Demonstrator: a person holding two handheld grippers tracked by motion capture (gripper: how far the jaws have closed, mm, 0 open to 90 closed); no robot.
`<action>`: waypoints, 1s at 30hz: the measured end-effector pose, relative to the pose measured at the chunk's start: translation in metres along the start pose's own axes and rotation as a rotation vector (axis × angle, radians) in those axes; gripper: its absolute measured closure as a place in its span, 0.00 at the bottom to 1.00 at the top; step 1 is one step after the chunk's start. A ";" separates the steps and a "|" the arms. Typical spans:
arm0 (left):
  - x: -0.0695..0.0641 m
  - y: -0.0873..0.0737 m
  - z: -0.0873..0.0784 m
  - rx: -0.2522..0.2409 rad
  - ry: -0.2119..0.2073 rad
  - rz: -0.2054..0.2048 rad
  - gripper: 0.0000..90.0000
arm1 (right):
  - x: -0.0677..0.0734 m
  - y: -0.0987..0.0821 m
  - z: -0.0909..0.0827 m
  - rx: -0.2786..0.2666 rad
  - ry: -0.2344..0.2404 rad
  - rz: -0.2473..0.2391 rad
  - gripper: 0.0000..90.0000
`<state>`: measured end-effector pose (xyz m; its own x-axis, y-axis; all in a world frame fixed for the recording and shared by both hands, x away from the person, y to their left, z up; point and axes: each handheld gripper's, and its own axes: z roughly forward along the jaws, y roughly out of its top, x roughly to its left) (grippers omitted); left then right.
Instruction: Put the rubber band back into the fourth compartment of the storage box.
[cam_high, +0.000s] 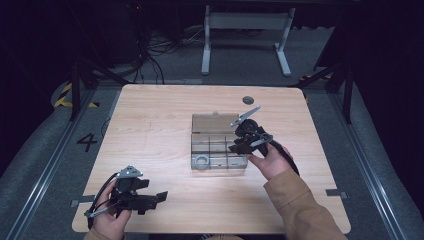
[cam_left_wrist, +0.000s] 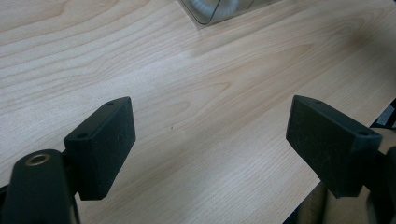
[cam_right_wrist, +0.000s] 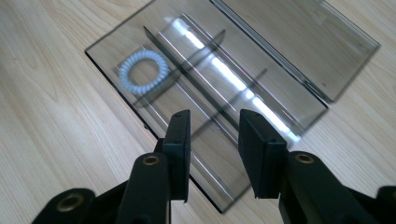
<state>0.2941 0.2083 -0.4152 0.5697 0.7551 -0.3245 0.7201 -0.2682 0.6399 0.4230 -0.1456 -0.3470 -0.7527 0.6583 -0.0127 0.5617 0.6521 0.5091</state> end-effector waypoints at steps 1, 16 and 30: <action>0.000 0.000 0.000 0.000 0.002 -0.002 0.18 | -0.002 -0.003 -0.003 -0.003 -0.007 0.007 0.72; 0.004 0.000 -0.001 -0.005 0.004 -0.024 0.18 | -0.035 -0.057 -0.033 -0.050 -0.060 0.080 0.64; 0.008 0.001 -0.003 -0.009 0.019 -0.050 0.18 | -0.057 -0.104 -0.045 -0.062 -0.098 0.110 0.62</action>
<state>0.2981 0.2156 -0.4152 0.5256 0.7788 -0.3425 0.7437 -0.2250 0.6296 0.3919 -0.2678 -0.3608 -0.6493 0.7596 -0.0364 0.6139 0.5518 0.5645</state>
